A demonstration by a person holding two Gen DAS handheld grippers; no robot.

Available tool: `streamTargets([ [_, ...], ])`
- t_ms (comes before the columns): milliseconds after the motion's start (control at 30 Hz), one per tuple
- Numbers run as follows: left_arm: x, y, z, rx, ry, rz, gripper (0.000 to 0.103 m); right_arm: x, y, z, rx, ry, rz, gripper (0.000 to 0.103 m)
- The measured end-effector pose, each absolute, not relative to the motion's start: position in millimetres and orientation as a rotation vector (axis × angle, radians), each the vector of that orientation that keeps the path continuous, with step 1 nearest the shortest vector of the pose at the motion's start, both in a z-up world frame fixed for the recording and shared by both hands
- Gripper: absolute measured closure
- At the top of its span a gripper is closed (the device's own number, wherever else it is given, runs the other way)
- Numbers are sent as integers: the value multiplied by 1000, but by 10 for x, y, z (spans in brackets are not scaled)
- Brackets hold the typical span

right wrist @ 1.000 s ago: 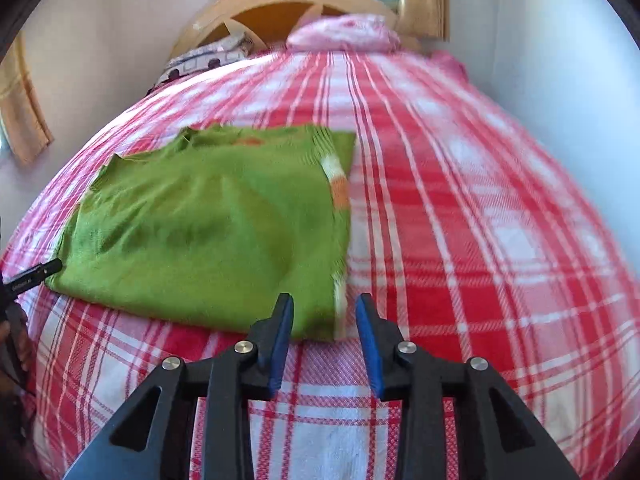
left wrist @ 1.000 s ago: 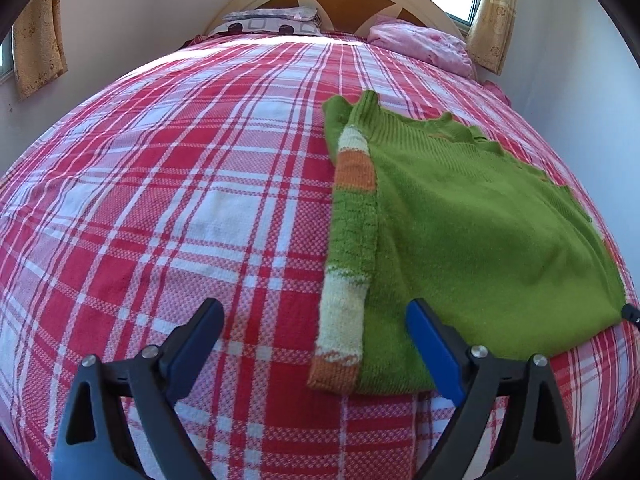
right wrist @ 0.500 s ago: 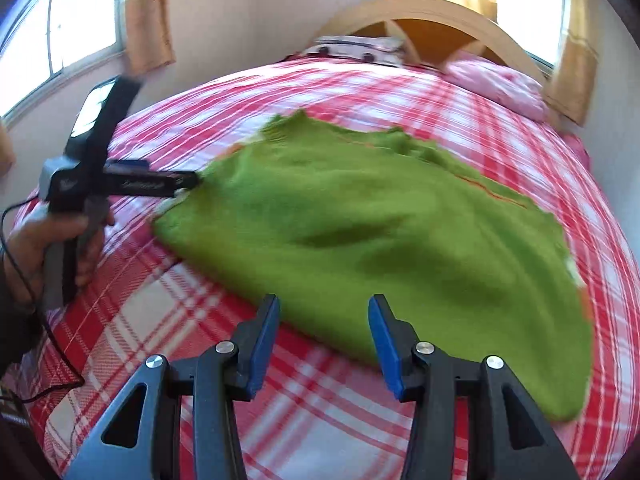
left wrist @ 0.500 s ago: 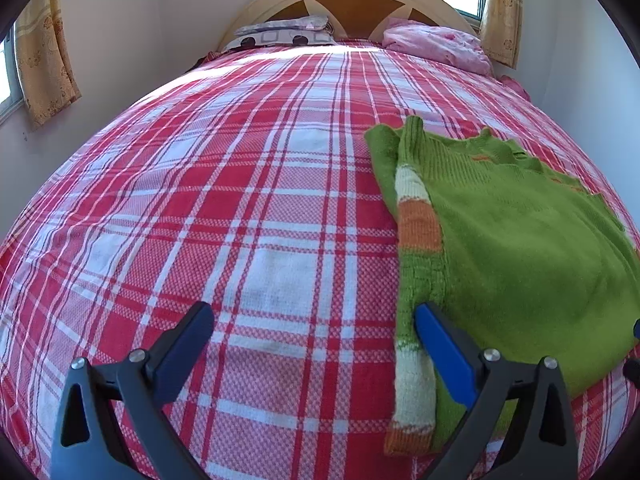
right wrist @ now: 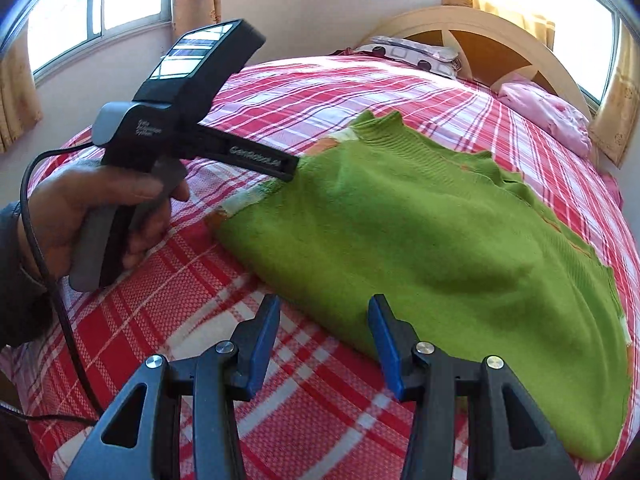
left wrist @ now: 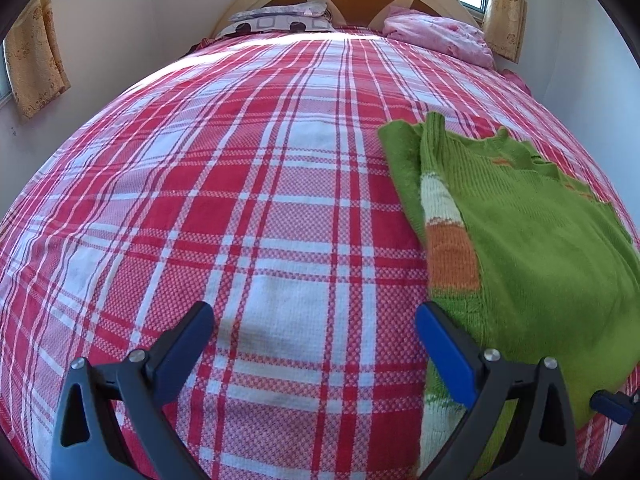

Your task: Fold small clothes

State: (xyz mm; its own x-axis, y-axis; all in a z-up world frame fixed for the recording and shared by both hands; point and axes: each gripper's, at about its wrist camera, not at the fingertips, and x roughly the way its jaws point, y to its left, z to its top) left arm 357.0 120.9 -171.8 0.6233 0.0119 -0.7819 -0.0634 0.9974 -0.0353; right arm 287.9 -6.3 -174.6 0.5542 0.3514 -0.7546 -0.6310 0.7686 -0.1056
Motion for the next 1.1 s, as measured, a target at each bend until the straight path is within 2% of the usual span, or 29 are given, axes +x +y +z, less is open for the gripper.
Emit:
streamTargets([
  [467, 4071, 1221, -1666, -218, 840, -205, 0, 2887, 443, -1839, -491, 761, 639, 55],
  [667, 4275, 1145, -1663, -247, 836, -298, 4, 2926, 610, -1915, -541, 764, 617, 55],
  [933, 4513, 1044, -1671, -275, 840, -383, 19, 2966, 693, -1941, -538, 754, 591, 55],
  [1000, 4562, 1060, -1686, -295, 846, -401, 34, 2988, 703, -1941, -527, 760, 589, 55],
  [1100, 4596, 1101, -1711, -321, 856, -398, 45, 3010, 698, -1951, -522, 761, 589, 55],
])
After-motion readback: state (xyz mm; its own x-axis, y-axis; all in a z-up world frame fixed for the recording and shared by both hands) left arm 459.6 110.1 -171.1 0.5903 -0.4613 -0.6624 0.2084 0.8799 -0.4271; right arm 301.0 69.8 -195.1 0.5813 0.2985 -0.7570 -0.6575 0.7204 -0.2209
